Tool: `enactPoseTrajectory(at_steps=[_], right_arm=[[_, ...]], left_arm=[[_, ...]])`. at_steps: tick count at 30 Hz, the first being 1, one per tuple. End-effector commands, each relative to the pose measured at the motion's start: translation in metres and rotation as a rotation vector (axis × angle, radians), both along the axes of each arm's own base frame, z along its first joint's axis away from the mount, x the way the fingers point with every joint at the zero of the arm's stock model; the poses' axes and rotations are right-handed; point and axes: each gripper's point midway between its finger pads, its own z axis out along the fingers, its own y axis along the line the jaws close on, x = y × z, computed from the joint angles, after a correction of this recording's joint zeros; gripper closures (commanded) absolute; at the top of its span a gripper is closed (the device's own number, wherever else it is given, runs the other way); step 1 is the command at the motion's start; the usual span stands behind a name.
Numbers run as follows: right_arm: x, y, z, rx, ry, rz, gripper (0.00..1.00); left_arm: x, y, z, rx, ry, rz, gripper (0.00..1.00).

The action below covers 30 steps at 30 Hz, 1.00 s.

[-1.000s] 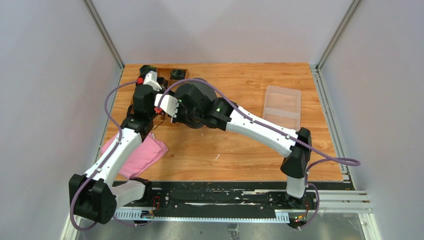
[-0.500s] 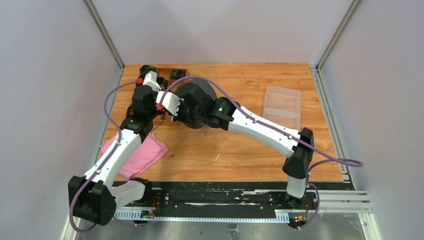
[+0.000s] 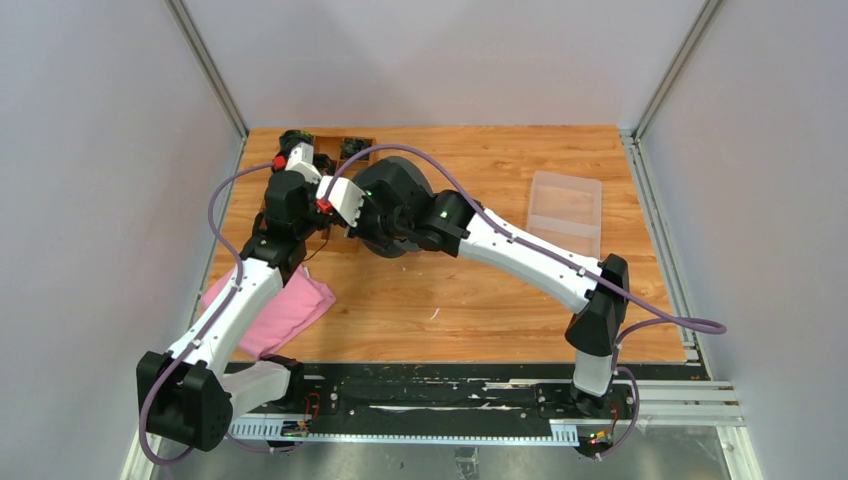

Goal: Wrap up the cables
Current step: Wrap the cable around the cable reel.

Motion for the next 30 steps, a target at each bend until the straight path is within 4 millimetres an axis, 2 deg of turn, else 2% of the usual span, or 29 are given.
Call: enactPoseTrajectory(at_steps=[1,10,15,30], right_arm=[[0.022,-0.003,0.025,0.091,-0.028,-0.041,0.99],[0.025,-0.001,0.024,0.114,-0.008,-0.005,0.99],[0.019,0.005,0.017,0.132,0.028,0.058,0.99],[0.045,-0.008,0.002,0.049,-0.081,-0.008,0.99]], left_arm=[[-0.015,-0.019,0.041,-0.083,-0.112,-0.107,1.00],[-0.015,-0.020,0.042,-0.093,-0.118,-0.115,1.00],[-0.017,-0.023,0.045,-0.110,-0.129,-0.130,1.00],[-0.018,-0.025,0.049,-0.125,-0.144,-0.144,1.00]])
